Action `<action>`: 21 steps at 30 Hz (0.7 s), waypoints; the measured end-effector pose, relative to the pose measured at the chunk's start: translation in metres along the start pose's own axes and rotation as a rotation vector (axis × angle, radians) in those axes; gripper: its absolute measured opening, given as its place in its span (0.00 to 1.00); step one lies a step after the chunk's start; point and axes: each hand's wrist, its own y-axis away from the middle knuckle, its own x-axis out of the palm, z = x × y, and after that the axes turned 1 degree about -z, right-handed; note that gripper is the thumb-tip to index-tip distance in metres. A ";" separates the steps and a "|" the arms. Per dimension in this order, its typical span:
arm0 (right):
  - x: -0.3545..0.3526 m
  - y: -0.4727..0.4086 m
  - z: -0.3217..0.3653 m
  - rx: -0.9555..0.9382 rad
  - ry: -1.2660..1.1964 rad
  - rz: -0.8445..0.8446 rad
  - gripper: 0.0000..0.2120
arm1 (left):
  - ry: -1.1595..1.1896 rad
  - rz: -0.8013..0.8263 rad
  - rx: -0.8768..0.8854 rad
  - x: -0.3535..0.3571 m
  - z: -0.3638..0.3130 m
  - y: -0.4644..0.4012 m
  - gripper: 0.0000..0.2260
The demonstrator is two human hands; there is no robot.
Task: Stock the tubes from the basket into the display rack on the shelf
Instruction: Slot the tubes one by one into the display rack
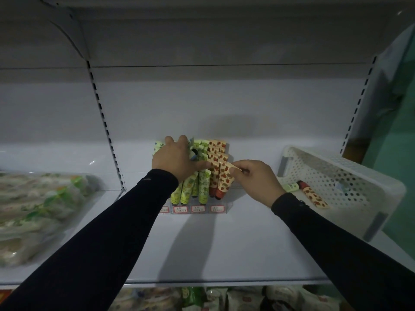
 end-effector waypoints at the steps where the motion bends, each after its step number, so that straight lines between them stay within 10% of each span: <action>1: 0.001 0.000 0.001 -0.009 0.022 0.001 0.12 | 0.010 -0.009 0.002 0.001 0.001 0.001 0.38; 21: 0.001 -0.009 0.009 -0.083 0.177 -0.092 0.10 | 0.033 -0.031 0.002 0.008 0.007 0.000 0.36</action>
